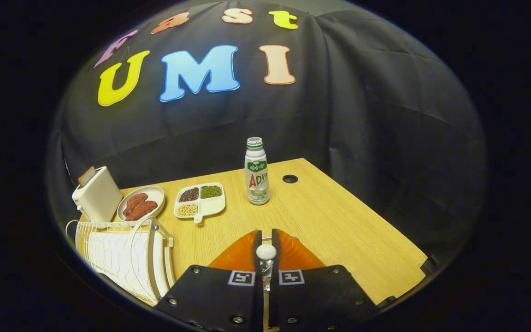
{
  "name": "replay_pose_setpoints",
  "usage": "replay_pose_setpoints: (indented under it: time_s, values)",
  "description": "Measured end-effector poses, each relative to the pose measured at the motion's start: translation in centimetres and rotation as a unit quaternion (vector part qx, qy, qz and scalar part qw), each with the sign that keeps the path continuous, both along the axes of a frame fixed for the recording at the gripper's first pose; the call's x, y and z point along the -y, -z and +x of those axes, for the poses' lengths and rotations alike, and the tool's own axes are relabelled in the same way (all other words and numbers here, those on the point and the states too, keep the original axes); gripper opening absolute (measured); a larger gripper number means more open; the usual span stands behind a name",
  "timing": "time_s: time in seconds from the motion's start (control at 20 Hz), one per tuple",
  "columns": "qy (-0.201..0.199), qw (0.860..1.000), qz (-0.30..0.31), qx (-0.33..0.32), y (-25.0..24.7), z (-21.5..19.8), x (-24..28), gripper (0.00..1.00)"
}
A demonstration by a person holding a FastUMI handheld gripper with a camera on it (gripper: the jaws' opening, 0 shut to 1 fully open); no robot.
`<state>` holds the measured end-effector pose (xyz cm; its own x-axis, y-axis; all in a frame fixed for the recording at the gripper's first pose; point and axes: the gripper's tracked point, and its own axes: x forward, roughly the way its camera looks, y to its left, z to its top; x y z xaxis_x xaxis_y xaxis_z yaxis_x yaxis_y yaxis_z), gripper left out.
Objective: Take the plate from the dish rack, then take the spoon from the basket and place it into the plate.
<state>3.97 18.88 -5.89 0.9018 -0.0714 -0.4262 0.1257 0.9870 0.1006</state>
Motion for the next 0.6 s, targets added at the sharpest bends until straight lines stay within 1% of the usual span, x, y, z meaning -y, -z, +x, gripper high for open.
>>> replay_pose_setpoints:
  time_s: [0.3,0.6]
  values:
    - [0.012,1.000,-0.025,0.002,-1.8,-0.7,0.5,0.05]
    - [0.018,0.997,-0.075,0.009,-4.9,-2.2,0.9,0.05]
